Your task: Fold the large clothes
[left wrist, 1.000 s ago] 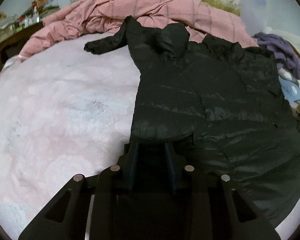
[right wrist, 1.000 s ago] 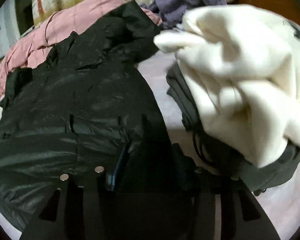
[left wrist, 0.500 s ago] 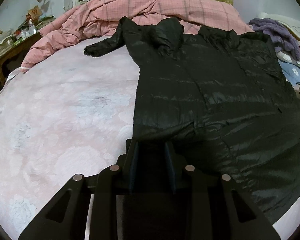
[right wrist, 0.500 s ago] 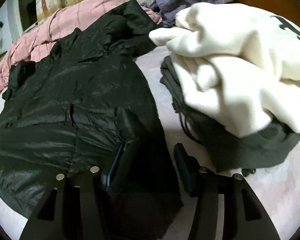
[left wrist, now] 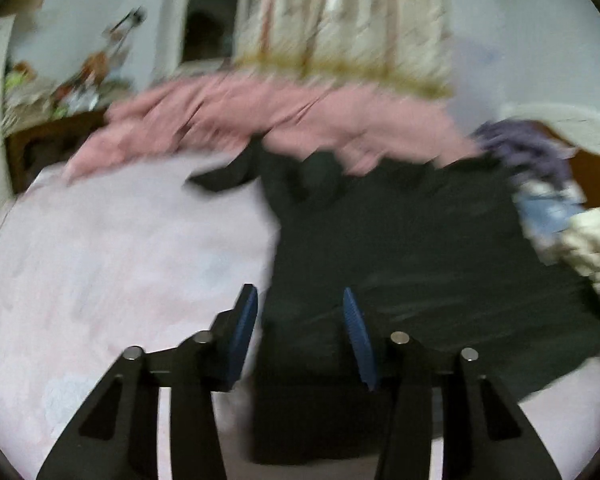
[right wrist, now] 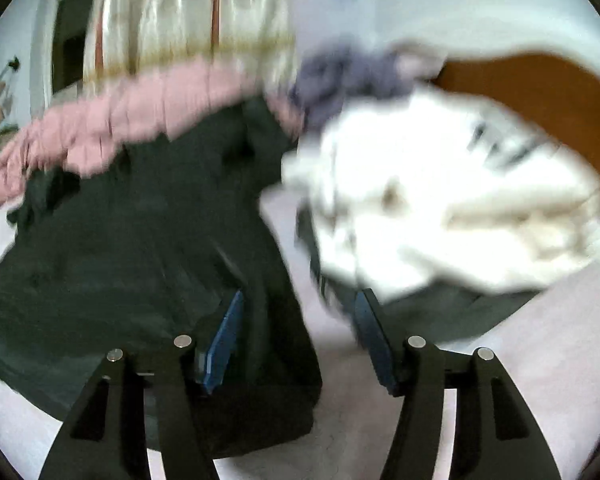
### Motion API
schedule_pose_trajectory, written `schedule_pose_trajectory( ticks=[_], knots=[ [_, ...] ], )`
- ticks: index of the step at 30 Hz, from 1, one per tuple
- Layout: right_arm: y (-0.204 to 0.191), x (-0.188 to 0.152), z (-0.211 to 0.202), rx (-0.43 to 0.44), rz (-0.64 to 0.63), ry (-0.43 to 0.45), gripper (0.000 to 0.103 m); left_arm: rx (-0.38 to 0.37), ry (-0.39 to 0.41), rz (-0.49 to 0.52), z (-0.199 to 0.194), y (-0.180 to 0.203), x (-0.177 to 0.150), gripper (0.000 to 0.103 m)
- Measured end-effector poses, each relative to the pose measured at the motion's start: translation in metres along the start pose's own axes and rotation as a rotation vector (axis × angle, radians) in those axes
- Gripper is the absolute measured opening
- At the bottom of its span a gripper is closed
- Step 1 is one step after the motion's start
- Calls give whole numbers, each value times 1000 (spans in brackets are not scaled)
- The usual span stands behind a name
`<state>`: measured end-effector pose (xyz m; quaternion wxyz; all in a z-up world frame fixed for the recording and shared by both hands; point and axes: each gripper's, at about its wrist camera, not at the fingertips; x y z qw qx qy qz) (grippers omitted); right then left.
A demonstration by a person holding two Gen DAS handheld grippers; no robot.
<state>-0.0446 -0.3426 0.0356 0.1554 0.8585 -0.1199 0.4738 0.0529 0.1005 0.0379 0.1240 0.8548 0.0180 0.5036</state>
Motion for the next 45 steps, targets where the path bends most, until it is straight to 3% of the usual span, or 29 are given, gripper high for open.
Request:
schedule_pose_trajectory(
  ticks=[1, 2, 5, 7, 9, 10, 13, 17, 19, 21, 24, 29, 33, 37, 45],
  knots=[
    [-6, 4, -14, 50, 26, 37, 60, -40, 2, 22, -10, 17, 0, 13],
    [-17, 10, -27, 154, 48, 60, 60, -94, -14, 47, -16, 35, -1, 8],
    [-68, 22, -43, 379, 47, 49, 60, -208, -46, 81, -22, 79, -13, 7],
    [-102, 21, -40, 491, 15, 8, 56, -282, -123, 95, -14, 100, -27, 7],
    [-136, 11, -34, 562, -53, -37, 15, -327, -189, 102, 0, 116, -46, 3],
    [-151, 4, -31, 587, -103, -57, 0, -343, -226, 84, 11, 120, -52, 1],
    [-174, -17, -21, 547, -172, -78, 0, -390, -292, 13, 32, 116, -60, 0],
    [-171, -24, 5, 559, -119, -194, 0, -255, -417, 36, 59, 114, -78, 0],
    [-165, -32, 19, 552, -93, -250, 0, -248, -412, 21, 57, 109, -79, 0],
    [-153, -32, 21, 539, -74, -251, 0, -205, -383, 29, 54, 100, -77, 0],
    [-126, -33, 18, 420, -76, -234, 0, -170, -364, 11, 52, 79, -70, 0],
    [-67, -36, 26, 308, 17, -263, 0, 86, -160, 93, 43, 39, -43, 0],
    [-44, -28, 27, 156, 3, -239, 0, 152, -201, -2, 53, -14, -35, 0],
    [-21, -31, 36, 146, 81, -289, 0, 142, -270, -58, 66, -37, -39, 0],
    [0, -33, 35, 114, 119, -270, 0, 158, -258, -28, 59, -42, -42, 0]
  ],
)
Point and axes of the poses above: each gripper's, at about its wrist camera, not at the fingertips, and z roughly the way its jaws point, y to its right, x to its top, and after that the axes turned 9 degrees about -z, right-handed
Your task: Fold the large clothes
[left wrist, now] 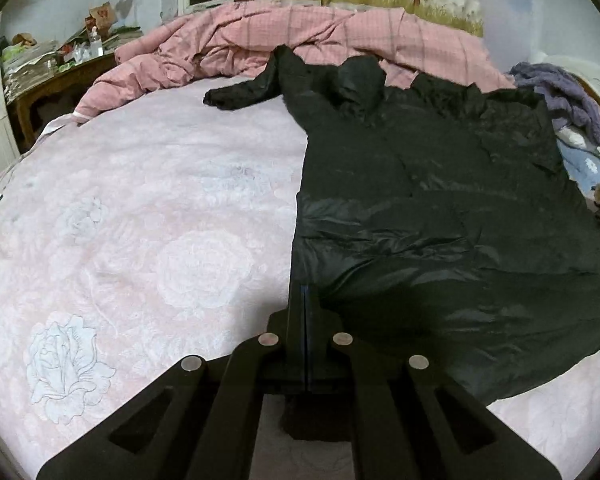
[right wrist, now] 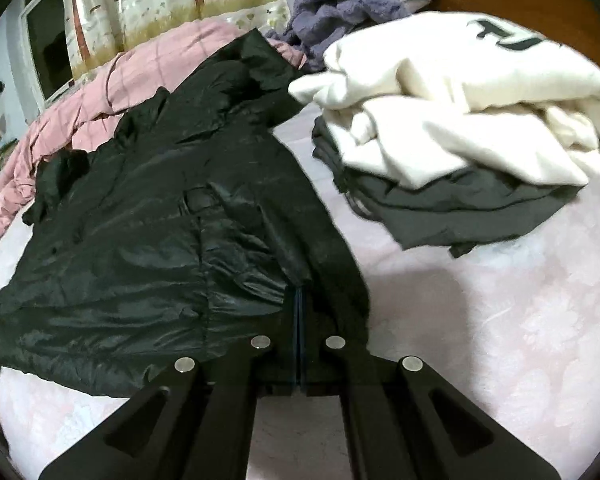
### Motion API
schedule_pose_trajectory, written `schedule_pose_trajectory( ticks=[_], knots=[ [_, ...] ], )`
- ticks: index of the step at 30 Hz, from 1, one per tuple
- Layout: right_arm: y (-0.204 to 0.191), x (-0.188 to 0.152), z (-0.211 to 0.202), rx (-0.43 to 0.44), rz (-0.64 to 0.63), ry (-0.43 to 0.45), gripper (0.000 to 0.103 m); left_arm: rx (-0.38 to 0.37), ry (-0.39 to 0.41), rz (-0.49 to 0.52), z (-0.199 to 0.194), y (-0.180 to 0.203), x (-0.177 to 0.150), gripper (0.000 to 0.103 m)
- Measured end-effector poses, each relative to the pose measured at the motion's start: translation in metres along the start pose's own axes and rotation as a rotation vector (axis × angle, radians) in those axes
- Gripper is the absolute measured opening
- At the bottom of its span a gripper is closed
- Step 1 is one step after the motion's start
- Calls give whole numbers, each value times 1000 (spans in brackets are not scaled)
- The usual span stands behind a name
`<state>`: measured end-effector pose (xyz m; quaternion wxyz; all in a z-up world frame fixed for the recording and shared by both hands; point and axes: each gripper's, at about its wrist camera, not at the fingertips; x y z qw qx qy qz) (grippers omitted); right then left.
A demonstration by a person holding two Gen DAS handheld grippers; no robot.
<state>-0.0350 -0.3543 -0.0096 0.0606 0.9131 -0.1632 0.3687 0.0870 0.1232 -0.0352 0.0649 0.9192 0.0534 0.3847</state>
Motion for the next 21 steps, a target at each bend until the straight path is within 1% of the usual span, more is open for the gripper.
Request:
schedule_pose_trajectory(
  ticks=[2, 4, 6, 7, 8, 10, 11, 12, 13, 14, 15, 16, 18, 20, 21],
  knots=[
    [8, 1, 1, 3, 34, 1, 0, -10, -3, -7, 0, -2, 0, 0],
    [20, 1, 0, -6, 66, 3, 0, -5, -9, -7, 1, -4, -1, 0],
    [35, 5, -1, -140, 90, 11, 0, 7, -9, 3, 1, -2, -2, 0],
    [46, 8, 0, -170, 127, 9, 0, 13, -5, 11, 1, -1, -2, 0],
    [59, 10, 2, -165, 164, 8, 0, 6, 7, 16, -2, 0, -3, 0],
    [71, 12, -2, -119, 200, 41, 0, -64, 64, 2, -15, -5, -3, 0],
    [71, 11, -7, -71, 203, 72, 0, -99, 108, -9, -26, -8, -3, 0],
    [68, 10, -14, -18, 187, 105, 0, -136, 153, -13, -39, -11, -3, 0],
    [63, 10, -20, 16, 164, 128, 0, -174, 188, -2, -51, -11, -4, 0],
    [56, 10, -26, 53, 126, 152, 0, -198, 216, 25, -64, -9, -5, 0],
    [48, 9, -32, 83, 92, 170, 0, -203, 237, 52, -74, -6, -8, 0],
    [40, 8, -37, 113, 54, 185, 0, -210, 253, 73, -83, -3, -11, 0],
    [25, 0, -46, 151, 2, 197, 1, -251, 268, 84, -99, 1, -20, 0],
    [13, -10, -52, 182, -5, 197, 6, -287, 263, 79, -108, 6, -34, 0],
    [8, -14, -53, 189, -6, 190, 7, -282, 261, 87, -110, 9, -41, 0]
  ],
)
Point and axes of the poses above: each gripper's, at about its wrist camera, not at the fingertips, and z roughly the way its jaws point, y to its right, x to its top, and after that the axes turned 9 degrees about -z, right-handed
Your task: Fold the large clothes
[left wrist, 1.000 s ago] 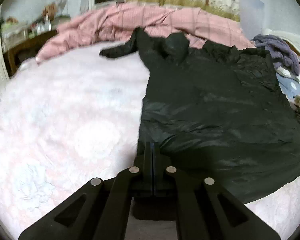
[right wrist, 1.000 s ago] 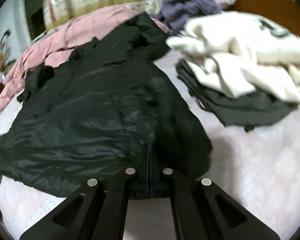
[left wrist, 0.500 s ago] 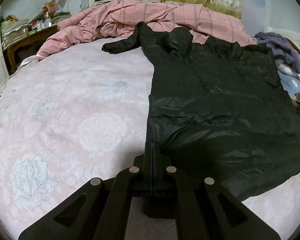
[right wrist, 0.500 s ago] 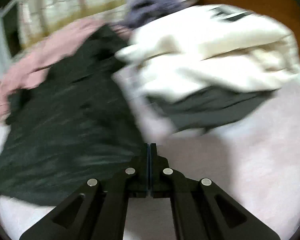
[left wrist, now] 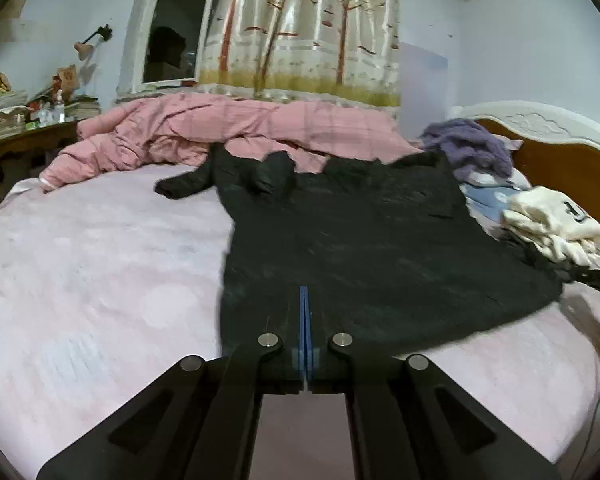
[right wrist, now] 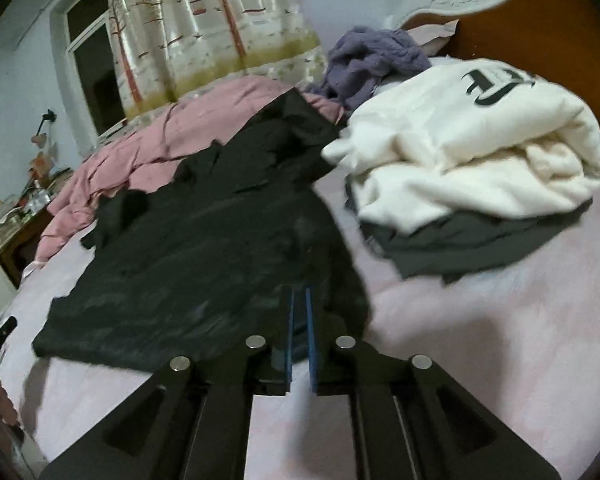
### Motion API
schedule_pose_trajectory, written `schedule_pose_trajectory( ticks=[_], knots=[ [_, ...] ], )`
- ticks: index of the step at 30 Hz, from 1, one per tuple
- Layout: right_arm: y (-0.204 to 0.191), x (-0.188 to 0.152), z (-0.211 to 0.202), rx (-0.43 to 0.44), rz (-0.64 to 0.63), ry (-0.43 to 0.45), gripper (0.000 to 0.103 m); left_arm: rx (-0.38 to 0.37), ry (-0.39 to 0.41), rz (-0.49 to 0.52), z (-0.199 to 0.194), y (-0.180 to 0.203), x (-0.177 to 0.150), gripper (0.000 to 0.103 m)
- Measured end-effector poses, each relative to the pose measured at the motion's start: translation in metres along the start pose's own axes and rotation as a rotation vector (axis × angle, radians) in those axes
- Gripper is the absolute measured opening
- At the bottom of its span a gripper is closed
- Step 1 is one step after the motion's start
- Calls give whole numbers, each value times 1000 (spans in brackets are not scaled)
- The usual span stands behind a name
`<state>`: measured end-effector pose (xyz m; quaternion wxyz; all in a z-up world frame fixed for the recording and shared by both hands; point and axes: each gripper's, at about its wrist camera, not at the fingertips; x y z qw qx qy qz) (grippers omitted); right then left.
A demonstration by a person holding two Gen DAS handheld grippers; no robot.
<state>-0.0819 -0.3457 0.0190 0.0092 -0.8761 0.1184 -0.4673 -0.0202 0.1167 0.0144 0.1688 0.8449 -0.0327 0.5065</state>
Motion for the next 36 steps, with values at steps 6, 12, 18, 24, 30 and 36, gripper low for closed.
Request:
schedule_pose_trajectory(
  ticks=[6, 12, 18, 24, 30, 36],
  knots=[
    [-24, -13, -8, -25, -64, -6, 50, 21, -34, -42, -4, 15, -21, 5],
    [-27, -22, -20, -69, -114, 36, 86, 99, 3, 42, 3, 37, -28, 69],
    [-33, -23, 0, -55, -166, -69, 88, 39, -188, -21, 35, 25, -37, 70],
    [-37, -33, 24, 199, -70, -219, 88, -64, -210, -169, 35, 22, -37, 75],
    [-23, -25, 57, 229, 142, -227, 88, -61, -201, -328, 58, 19, -30, 79],
    [-56, -20, 77, 79, -32, -265, 73, 50, -266, -306, 87, 27, -25, 35]
  ],
)
Point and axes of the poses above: each gripper's, at about its wrist camera, not at the fingertips, and z roughly the way its jaws point, y to its right, x to its top, and after that the axes turned 9 degrees about -z, right-handed
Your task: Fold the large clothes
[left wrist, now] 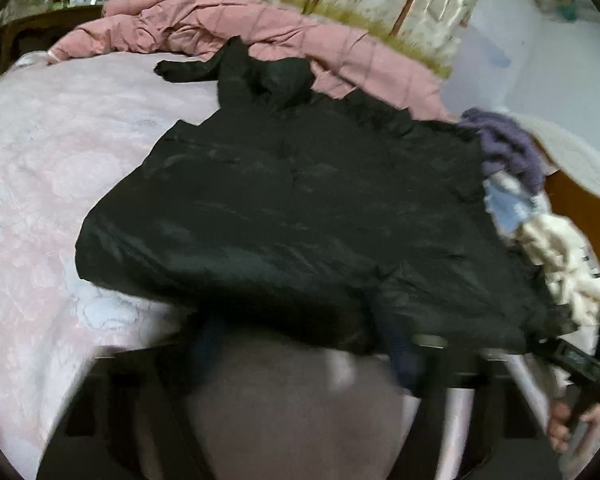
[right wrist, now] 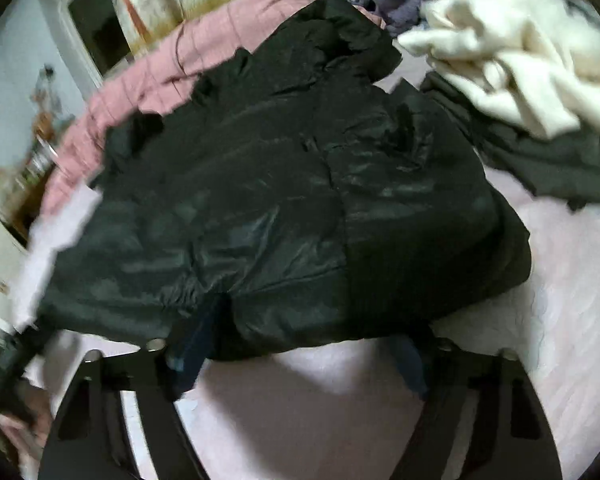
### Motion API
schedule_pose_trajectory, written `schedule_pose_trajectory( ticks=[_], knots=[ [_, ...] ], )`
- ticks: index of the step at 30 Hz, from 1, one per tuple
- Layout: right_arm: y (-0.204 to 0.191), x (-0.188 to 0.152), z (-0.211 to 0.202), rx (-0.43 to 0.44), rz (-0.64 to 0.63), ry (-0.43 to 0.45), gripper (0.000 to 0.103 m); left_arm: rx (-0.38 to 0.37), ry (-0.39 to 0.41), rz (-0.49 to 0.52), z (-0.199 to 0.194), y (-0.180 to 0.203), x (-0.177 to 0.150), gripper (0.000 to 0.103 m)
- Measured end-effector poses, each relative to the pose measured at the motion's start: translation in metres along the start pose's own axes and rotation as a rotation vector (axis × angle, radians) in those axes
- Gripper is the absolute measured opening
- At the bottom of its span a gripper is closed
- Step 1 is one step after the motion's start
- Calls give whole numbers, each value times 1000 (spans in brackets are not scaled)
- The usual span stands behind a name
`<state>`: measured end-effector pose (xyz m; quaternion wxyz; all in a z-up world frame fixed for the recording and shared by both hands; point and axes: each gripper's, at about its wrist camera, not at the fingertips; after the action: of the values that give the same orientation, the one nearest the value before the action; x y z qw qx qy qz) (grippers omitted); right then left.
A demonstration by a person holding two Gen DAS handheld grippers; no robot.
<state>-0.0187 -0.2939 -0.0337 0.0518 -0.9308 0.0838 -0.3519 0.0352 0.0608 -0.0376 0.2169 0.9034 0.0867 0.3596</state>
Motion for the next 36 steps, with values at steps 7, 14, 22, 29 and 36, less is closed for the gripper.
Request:
schedule_pose_trajectory(
  ticks=[7, 14, 22, 29, 36],
  knots=[
    [13, 3, -2, 71, 60, 12, 18, -47, -1, 68, -10, 5, -7, 7],
    [-8, -28, -67, 68, -6, 107, 12, -25, 1, 96, -71, 8, -21, 7],
    [-6, -58, -94, 79, 45, 69, 26, 74, 46, 114, -105, -4, -38, 43],
    [23, -65, -124, -122, 4, 199, 67, 139, 234, 265, -129, -27, -23, 52],
    [54, -58, -157, -189, -29, 315, 69, 106, 248, 455, -136, -24, 4, 33]
  ],
)
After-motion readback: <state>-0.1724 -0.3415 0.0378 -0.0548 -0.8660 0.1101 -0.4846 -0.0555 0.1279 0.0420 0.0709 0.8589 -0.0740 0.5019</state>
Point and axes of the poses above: each gripper's, at about its wrist camera, not at the fingertips, and z roughly the way its jaws point, y to its right, x to its top, and after that the axes turned 9 degrees about -z, right-handed
